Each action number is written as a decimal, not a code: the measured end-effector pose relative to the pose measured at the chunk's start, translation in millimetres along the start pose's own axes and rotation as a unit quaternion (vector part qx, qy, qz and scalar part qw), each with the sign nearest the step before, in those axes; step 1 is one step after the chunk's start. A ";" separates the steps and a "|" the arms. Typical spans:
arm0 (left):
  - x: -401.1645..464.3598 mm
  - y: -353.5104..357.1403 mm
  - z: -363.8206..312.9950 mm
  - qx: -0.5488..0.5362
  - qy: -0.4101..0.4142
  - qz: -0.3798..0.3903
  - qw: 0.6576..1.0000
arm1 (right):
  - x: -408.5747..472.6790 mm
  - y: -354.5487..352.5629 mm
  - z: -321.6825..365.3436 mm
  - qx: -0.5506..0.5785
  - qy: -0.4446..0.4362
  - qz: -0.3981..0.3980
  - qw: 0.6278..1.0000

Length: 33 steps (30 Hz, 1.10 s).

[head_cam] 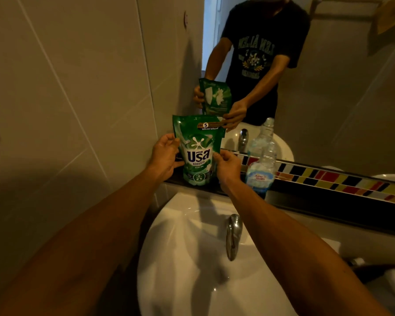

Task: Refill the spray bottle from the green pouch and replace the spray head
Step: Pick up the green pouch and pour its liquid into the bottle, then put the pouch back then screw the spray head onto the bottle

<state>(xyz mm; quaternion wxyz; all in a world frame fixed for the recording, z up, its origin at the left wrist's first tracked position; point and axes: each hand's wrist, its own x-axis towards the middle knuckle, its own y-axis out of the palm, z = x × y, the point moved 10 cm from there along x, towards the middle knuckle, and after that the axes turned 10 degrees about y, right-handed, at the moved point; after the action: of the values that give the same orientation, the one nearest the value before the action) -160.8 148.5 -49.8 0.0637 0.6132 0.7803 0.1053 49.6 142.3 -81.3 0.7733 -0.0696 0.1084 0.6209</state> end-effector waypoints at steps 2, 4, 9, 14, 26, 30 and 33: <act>6.3 -16.4 4.0 -0.001 0.000 -0.020 1.000 | 10.5 19.5 -7.9 -0.005 0.010 0.010 1.000; 14.6 -31.3 9.4 -0.003 0.004 -0.040 0.999 | 22.8 37.9 -16.9 -0.009 0.021 0.022 0.999; 38.0 -66.6 21.8 0.020 0.024 -0.100 0.994 | 49.7 76.7 -34.7 -0.026 0.042 0.045 0.998; 60.1 -90.1 31.1 0.036 0.036 -0.160 0.986 | 72.8 105.6 -37.3 -0.029 0.029 0.060 0.997; 72.1 -108.0 31.2 0.096 0.063 -0.233 0.966 | 101.3 117.0 -44.3 -0.029 0.029 0.044 0.998; 61.4 -107.2 22.5 0.146 0.083 -0.243 0.955 | 97.0 110.5 -44.3 -0.022 0.032 0.036 0.999; 47.7 -105.8 20.1 0.177 0.086 -0.252 0.947 | 84.2 94.9 -47.1 -0.068 0.021 0.031 0.997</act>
<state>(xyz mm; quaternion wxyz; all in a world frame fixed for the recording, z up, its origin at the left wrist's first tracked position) -267.5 172.6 -93.5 -0.0890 0.3867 0.9179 -0.0016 -29.5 231.3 -145.6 0.7447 -0.1318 0.0840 0.6488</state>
